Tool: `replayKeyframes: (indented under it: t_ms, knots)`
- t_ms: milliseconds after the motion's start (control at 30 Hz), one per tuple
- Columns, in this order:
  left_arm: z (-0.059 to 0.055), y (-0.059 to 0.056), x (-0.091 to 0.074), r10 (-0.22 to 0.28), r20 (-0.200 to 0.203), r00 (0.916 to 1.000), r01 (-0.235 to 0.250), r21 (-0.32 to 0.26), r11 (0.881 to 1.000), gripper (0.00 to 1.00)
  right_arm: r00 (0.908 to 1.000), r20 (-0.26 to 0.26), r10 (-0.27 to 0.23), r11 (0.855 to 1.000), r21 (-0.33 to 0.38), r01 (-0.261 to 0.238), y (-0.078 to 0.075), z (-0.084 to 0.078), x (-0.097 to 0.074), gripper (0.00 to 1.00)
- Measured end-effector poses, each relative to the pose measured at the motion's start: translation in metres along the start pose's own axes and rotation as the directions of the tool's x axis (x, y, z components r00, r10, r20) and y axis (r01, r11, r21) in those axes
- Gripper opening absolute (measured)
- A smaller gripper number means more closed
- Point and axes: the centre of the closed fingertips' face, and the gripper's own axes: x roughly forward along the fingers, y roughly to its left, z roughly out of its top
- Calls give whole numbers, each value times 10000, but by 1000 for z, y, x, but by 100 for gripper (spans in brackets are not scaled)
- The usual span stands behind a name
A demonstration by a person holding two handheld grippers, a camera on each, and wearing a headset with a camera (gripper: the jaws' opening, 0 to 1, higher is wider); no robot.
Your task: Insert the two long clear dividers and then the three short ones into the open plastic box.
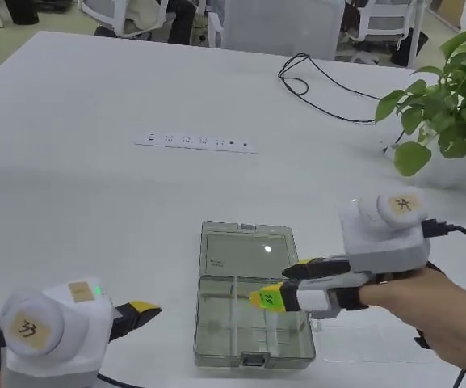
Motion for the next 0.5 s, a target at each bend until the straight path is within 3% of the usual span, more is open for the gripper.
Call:
replayKeyframes:
  t_ms: [267, 500]
  knots:
    - [1, -2, -1, 62, 50, 10000, -62, 1, 10000, 100, 9995, -269, 142, 9945, -1038, -169, -7, -16, -19, 60]
    - [4, -5, 0, 22, 139, 9999, -24, 134, 9999, 100, 9973, -718, 174, 9801, -1961, -312, -20, -33, -37, 65]
